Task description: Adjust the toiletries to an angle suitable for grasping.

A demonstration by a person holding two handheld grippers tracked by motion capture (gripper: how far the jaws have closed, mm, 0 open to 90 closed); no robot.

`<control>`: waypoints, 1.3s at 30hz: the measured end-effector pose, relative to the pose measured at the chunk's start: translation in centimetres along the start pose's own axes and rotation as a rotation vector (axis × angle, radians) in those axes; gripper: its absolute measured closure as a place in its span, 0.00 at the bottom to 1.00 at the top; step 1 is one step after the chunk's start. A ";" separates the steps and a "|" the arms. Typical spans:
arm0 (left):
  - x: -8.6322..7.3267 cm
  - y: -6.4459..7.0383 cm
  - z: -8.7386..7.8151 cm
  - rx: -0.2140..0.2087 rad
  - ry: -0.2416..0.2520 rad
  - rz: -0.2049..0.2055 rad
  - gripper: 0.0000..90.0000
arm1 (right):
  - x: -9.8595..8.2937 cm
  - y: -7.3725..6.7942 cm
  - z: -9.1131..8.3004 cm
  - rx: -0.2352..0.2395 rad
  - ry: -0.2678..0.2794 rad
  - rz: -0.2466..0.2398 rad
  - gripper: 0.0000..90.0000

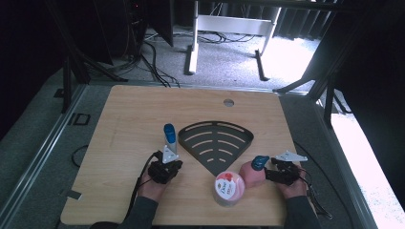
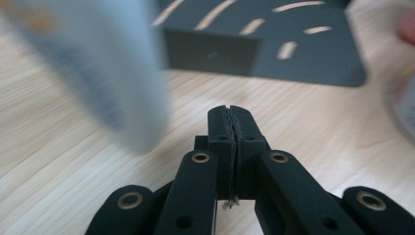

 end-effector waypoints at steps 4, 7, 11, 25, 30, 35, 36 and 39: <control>1.4 1.7 0.5 -0.038 0.005 0.062 0.99 | -0.4 -0.7 -0.8 0.021 -0.020 -0.012 0.70; 2.4 2.9 1.0 -0.071 0.006 0.108 0.99 | -0.3 -1.5 -1.6 0.047 -0.004 -0.027 0.83; 3.7 4.9 1.6 -0.129 0.006 0.172 0.99 | -0.6 -2.5 -2.6 0.085 0.015 -0.040 0.94; 4.1 8.9 3.0 -0.227 -0.037 0.252 1.00 | -1.8 -3.4 -4.1 0.153 0.037 -0.030 0.99; 4.1 10.0 3.2 -0.250 -0.036 0.239 1.00 | -1.8 -3.5 -4.1 0.160 0.041 -0.029 1.00; 4.4 11.1 3.4 -0.264 -0.040 0.254 0.99 | -1.6 -3.5 -3.8 0.163 0.048 -0.022 1.00; 4.5 11.3 3.5 -0.268 -0.040 0.259 0.99 | -1.5 -3.6 -3.8 0.165 0.050 -0.025 1.00; 4.7 12.1 3.8 -0.276 -0.032 0.267 0.99 | -1.2 -3.7 -3.5 0.166 0.053 -0.028 1.00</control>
Point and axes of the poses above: each handheld gripper's, and its own axes: z roughly forward along the jaws, x roughly out of its top, y roughly to its right, the point moved 3 cm from there along z, roughly forward along the jaws, and after that the axes turned 15 degrees about -y, right-handed, at the moved point
